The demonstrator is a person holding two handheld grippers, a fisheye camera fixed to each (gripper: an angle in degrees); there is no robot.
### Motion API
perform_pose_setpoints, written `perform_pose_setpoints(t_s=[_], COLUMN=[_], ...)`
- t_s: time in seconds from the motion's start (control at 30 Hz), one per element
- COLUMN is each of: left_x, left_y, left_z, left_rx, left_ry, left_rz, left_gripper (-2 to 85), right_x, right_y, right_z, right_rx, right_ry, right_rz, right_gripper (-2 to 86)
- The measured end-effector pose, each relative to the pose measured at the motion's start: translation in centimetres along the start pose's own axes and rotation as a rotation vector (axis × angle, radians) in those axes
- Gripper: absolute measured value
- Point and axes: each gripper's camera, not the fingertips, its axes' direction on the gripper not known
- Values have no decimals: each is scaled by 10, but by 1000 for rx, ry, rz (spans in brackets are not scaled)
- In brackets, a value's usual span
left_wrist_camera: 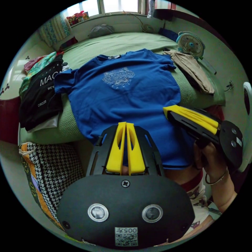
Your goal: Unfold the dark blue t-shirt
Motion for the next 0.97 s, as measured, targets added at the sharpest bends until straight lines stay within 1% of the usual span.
perform_pose_setpoints(t_s=[0.23, 0.37, 0.43, 0.57, 0.77, 0.83, 0.97], left_x=[-3, 0, 4, 14, 29, 34, 52], left_y=[-13, -26, -31, -47, -84, -99, -138], left_z=[2, 4, 5, 5, 1, 2, 17], left_rx=[7, -8, -14, -2, 50, 67, 76], left_ry=[81, 130, 156, 240, 225, 233, 251], left_rz=[-8, 18, 32, 65, 127, 146, 195], left_gripper=[-5, -4, -3, -3, -2, -2, -2], right_x=[12, 20, 23, 30, 58, 76, 105], right_y=[-1, -4, -5, -6, -18, -24, -34], right_z=[-11, -17, -22, -29, -40, -46, -54], right_rx=[2, -8, -11, 13, -6, 18, 108], right_ry=[-17, -43, -45, -39, -167, -217, -177], right_rz=[-28, -41, -86, -111, -79, -64, -23], right_gripper=[-10, -10, -10, -11, -11, -11, -11])
